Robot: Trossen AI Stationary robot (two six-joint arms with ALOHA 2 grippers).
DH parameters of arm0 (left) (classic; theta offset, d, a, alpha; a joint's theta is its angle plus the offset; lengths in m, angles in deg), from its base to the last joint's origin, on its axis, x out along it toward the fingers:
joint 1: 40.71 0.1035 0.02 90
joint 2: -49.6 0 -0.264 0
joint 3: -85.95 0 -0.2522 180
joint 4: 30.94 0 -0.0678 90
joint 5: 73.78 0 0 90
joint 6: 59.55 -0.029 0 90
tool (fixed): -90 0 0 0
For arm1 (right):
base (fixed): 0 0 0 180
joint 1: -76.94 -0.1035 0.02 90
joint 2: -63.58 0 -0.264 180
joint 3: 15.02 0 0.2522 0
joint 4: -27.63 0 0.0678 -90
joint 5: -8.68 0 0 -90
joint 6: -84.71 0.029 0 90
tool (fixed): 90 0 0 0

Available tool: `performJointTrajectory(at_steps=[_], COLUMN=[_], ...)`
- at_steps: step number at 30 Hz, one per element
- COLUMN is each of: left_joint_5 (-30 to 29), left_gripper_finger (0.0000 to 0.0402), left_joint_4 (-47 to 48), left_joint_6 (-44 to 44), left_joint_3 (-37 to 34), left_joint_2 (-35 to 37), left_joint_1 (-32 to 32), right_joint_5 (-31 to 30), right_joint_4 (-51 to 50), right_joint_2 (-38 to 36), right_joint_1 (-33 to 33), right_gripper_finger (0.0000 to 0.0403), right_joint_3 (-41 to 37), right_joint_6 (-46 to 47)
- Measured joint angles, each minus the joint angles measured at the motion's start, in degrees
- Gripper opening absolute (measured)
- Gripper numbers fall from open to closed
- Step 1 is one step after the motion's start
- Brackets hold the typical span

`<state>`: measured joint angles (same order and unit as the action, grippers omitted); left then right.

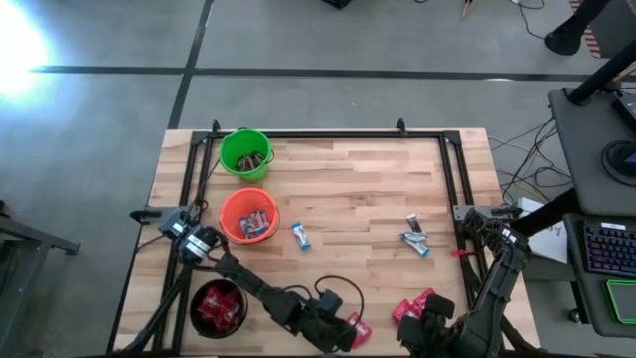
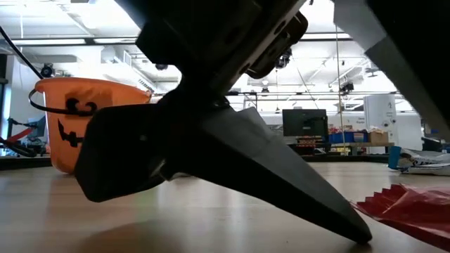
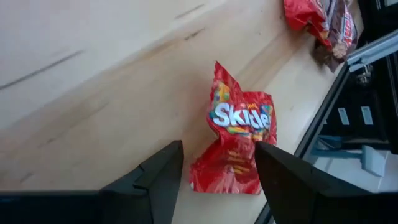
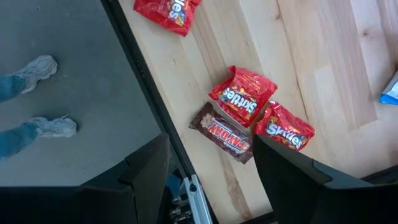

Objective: Organize candy in baskets
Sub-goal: Put the red candy into the black bucket

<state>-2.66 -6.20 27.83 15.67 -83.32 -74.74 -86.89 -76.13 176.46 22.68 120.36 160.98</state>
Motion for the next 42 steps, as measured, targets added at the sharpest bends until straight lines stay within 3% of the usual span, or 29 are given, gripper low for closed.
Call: performJointTrajectory(at_steps=[6, 16, 24, 32, 42], left_joint_5=[0.16, 3.74, 3.83, 4.69, 4.27], left_gripper_finger=[0.0140, 0.0009, 0.0001, 0.0000, 0.0000], left_joint_4=[0.52, -1.83, -2.49, -0.03, 17.47], left_joint_6=[0.00, 1.01, 1.34, -2.64, -6.78], left_joint_3=[0.00, 0.09, 0.21, 4.88, 13.25], left_joint_2=[0.00, -2.16, -2.29, -2.47, -2.38], left_joint_1=[0.63, 1.43, 1.45, 1.45, 1.42], right_joint_5=[0.00, 0.00, -0.01, -0.02, -0.02], right_joint_4=[-0.01, -0.04, -0.01, 0.03, 0.01], right_joint_2=[0.00, 0.00, 0.00, 0.00, 0.02], right_joint_1=[0.00, 0.00, 0.00, 0.00, 0.00], right_gripper_finger=[0.0224, 0.0224, 0.0224, 0.0224, 0.0224], right_joint_3=[0.00, -0.01, -0.02, -0.02, -0.02], right_joint_6=[-0.02, -0.52, -0.46, -0.28, -0.20])
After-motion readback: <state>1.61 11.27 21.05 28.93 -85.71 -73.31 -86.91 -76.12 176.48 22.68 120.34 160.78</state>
